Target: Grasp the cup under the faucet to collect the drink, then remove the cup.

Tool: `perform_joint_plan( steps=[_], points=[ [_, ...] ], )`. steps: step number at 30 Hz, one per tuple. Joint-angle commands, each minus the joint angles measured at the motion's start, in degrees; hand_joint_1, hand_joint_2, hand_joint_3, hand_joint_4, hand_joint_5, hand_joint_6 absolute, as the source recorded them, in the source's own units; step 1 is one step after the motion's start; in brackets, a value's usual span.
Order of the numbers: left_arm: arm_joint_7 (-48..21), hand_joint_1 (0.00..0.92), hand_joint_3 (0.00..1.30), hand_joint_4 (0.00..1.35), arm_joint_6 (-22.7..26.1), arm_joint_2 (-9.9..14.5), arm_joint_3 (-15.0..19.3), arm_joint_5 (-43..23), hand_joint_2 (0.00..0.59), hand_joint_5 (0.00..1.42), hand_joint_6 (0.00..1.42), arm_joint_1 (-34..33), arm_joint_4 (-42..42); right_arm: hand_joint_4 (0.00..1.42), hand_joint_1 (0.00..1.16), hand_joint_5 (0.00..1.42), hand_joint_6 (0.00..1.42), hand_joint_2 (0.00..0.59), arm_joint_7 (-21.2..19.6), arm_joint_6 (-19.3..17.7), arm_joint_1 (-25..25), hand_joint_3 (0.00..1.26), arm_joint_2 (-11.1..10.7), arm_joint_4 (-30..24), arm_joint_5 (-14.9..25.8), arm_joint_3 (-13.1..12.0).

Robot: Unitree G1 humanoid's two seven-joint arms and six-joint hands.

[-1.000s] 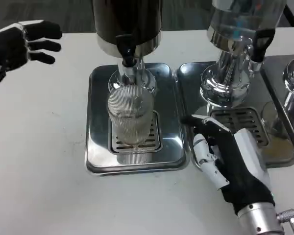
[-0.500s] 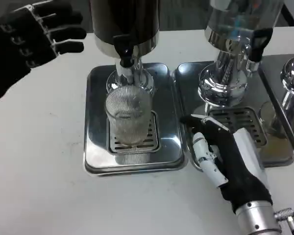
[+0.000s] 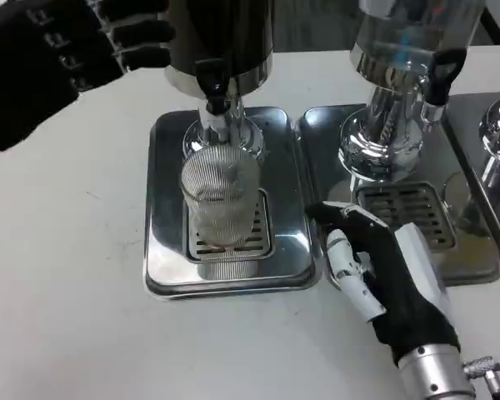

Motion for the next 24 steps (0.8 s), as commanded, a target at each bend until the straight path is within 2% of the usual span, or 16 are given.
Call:
perform_joint_plan(
  steps=[1,7,18,24],
  points=[
    [-0.3,0.000,0.28,0.21,-1.1,-1.4,-0.6,2.4,0.054,0.22,0.23,-2.2,1.9,0.32,0.09,0.31,0.33,0.550,-0.3,-0.7,-0.1,0.40,0.4,0.0,0.5,-0.3],
    [-0.1,0.000,0.28,0.21,-1.7,-3.5,-1.2,4.5,0.054,0.21,0.22,-4.5,4.4,0.33,0.09,0.31,0.33,0.550,-0.3,-0.6,0.2,0.40,0.5,0.1,0.7,-0.3],
    [3.5,0.000,0.30,0.22,-3.7,-6.5,1.4,4.3,0.063,0.22,0.22,-6.3,6.3,0.34,0.09,0.32,0.32,0.554,-1.2,-1.0,0.3,0.41,1.5,1.1,1.1,-0.6],
    [4.1,0.000,0.32,0.23,-3.5,-7.4,1.5,4.7,0.063,0.23,0.23,-7.1,7.3,0.35,0.09,0.32,0.32,0.555,-1.5,-0.8,0.6,0.41,2.1,1.1,0.9,-0.5]
  ],
)
